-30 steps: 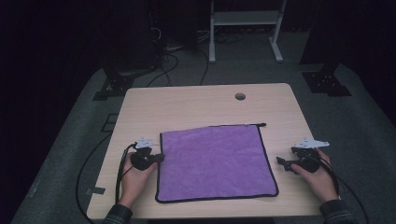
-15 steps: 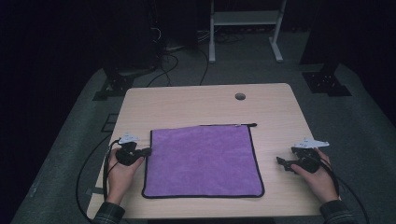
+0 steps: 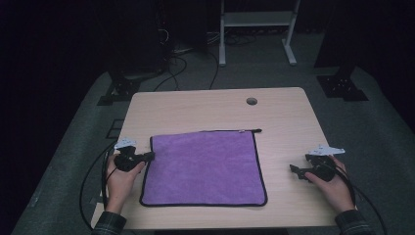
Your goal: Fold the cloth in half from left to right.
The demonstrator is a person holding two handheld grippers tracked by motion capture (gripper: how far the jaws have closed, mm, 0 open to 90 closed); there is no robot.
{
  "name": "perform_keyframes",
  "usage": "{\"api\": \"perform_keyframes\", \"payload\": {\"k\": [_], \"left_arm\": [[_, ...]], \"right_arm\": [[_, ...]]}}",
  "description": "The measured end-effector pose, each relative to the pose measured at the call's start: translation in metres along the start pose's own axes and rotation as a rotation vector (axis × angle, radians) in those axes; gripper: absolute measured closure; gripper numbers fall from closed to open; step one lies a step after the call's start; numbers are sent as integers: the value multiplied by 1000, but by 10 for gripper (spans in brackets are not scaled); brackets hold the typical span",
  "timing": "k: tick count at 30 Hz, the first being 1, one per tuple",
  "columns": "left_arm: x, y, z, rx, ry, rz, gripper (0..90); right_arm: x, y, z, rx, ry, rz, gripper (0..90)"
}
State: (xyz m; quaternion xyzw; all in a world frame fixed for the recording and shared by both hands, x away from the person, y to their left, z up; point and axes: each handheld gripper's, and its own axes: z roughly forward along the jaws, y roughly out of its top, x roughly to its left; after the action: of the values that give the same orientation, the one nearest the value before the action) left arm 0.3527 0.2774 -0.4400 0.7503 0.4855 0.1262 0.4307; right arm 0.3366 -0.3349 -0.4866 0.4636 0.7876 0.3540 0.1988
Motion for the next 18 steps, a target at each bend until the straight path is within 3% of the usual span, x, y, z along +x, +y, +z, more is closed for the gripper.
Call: {"api": "perform_keyframes", "payload": {"k": [9, 18], "left_arm": [[-17, 10, 10, -29, -93, 16, 860], [-36, 22, 24, -26, -146, 57, 860]], "right_arm": [[0, 0, 0, 3, 4, -4, 169], [1, 1, 1, 8, 5, -4, 137]]}}
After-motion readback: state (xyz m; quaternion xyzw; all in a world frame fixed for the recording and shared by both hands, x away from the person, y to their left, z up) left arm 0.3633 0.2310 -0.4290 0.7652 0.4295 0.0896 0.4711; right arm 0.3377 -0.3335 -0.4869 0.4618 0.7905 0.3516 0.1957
